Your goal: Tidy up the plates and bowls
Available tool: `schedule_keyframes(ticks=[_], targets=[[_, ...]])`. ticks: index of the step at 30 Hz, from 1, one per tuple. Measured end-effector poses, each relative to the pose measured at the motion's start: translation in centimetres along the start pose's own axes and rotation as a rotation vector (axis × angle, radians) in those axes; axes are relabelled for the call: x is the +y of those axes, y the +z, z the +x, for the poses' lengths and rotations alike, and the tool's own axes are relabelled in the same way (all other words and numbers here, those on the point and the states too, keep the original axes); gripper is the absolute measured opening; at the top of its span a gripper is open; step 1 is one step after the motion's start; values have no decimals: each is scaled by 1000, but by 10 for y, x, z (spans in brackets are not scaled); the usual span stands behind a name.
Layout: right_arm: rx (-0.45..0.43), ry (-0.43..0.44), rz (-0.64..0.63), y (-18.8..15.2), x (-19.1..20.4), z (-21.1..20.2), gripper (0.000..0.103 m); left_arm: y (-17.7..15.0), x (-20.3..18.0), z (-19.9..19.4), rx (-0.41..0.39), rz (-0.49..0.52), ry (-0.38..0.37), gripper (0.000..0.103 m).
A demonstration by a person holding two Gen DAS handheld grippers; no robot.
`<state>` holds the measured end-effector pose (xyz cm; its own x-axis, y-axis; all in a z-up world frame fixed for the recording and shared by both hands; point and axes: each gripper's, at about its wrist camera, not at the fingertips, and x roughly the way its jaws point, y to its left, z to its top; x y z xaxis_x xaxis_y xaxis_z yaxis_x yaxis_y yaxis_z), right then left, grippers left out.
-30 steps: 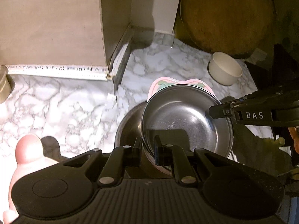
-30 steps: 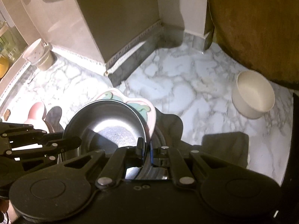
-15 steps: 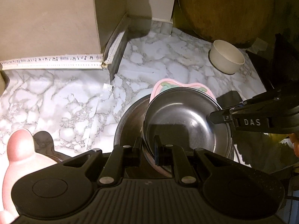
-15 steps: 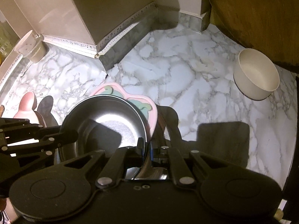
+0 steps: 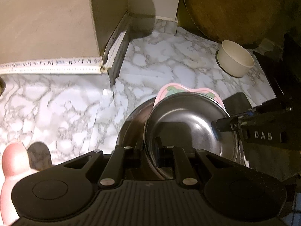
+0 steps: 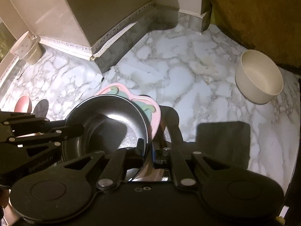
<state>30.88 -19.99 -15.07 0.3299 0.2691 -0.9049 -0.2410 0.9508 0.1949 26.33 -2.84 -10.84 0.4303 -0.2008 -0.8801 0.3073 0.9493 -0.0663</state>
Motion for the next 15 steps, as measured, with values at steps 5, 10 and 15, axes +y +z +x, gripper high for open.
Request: schedule_keyframes(ticks=[5,10,15], targets=[[1,-3,-6,0,-1,0,9,7,-1,5,4,3,1,11],[5,-10,-27,-1,1,-1,12,6,-2,5,8,16,-1,11],[2,7,-12,0,0,-3,23,6,1,2,-3,11,-14,11]])
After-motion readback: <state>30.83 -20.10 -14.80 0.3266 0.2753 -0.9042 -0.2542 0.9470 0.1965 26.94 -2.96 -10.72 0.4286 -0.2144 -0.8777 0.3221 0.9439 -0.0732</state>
